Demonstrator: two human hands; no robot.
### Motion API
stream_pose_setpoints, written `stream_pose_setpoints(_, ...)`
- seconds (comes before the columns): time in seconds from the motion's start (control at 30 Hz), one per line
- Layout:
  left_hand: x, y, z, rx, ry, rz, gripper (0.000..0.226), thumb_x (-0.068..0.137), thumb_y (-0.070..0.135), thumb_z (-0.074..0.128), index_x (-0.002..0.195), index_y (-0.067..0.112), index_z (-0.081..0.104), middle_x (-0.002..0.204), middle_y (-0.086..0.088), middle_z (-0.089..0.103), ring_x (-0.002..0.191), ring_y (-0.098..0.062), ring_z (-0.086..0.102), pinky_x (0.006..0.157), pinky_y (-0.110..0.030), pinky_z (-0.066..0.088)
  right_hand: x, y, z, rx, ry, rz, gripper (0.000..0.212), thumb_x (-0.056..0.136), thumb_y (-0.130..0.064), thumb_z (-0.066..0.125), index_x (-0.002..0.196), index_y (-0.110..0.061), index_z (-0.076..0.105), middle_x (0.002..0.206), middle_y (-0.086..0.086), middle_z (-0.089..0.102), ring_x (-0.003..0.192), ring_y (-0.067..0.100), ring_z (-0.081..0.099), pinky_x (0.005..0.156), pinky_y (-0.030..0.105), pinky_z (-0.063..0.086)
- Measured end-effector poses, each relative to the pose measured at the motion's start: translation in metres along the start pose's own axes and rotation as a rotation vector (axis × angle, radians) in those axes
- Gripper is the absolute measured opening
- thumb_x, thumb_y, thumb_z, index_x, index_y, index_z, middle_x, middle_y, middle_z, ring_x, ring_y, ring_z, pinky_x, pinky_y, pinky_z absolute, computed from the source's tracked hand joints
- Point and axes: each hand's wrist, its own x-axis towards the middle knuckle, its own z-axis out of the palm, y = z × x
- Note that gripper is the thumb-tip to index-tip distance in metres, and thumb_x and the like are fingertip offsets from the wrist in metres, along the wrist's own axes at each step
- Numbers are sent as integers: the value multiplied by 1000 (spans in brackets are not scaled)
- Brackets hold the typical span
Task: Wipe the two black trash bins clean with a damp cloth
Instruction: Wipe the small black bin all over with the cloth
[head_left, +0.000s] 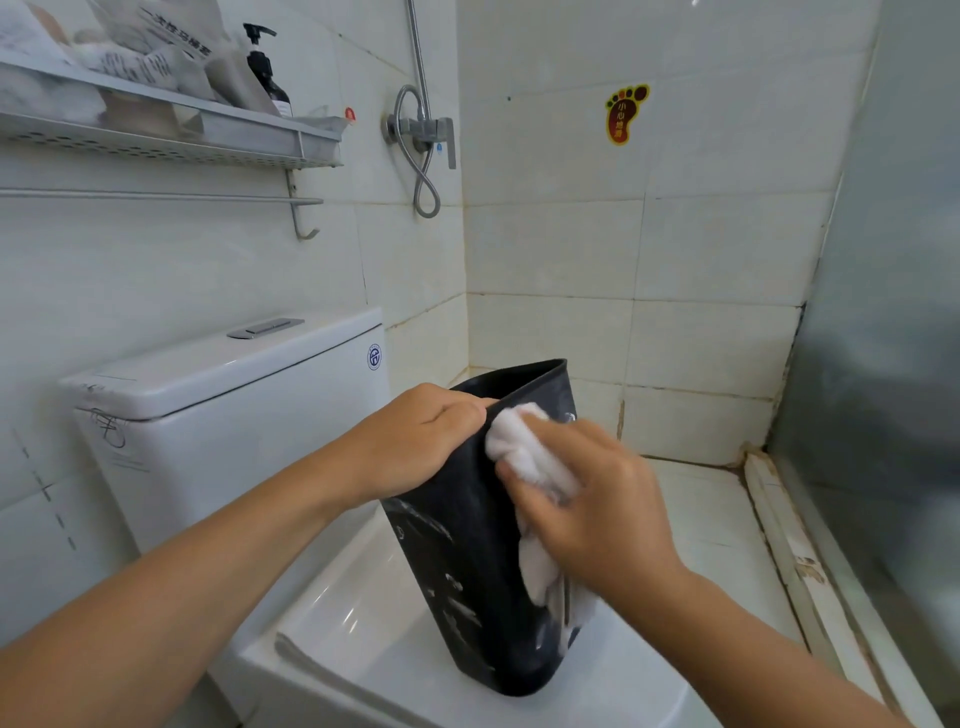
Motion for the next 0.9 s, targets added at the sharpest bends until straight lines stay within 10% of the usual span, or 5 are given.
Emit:
stream_pose_setpoints(0.1,-2,-3,-4,-31,3,-13,39,104,22,37,91,-10,56,79,-7,52,78,-13,47,76,-34,40,-12,-8,0,92,-123,-130,40,88,-52,70,127,-41,69,91,-13,63,77,9,61,61,33,53)
stream_pose_setpoints(0.27,-1,1,-1,-13,-5,2,37,107,19,39,83,-6,53,75,-4,45,74,-14,43,70,-36,38,16,13,-2,41,39,165,25,93,-55,66,116,-44,66,89,-15,69,79,6,64,67,38,56)
stream_pose_setpoints(0.4,0,3,-2,-8,9,15,47,96,30,37,96,-11,59,82,-3,54,80,-12,48,76,-36,43,-8,-7,0,86,-67,-68,38,89,-52,69,125,-39,70,90,-13,63,77,10,61,63,33,52)
stream_pose_setpoints(0.63,-2,3,1,-40,10,-7,40,107,11,41,67,7,35,69,-1,35,67,-14,35,62,-27,31,19,19,-5,56,62,205,22,94,-54,67,112,-42,70,87,-18,70,80,2,64,66,33,53)
stream_pose_setpoints(0.9,-5,-1,-1,-50,57,-25,42,108,10,41,65,12,44,67,8,45,66,-6,41,63,-23,36,7,-9,-2,104,-25,19,34,88,-54,69,121,-44,68,89,-13,69,80,8,65,66,36,55)
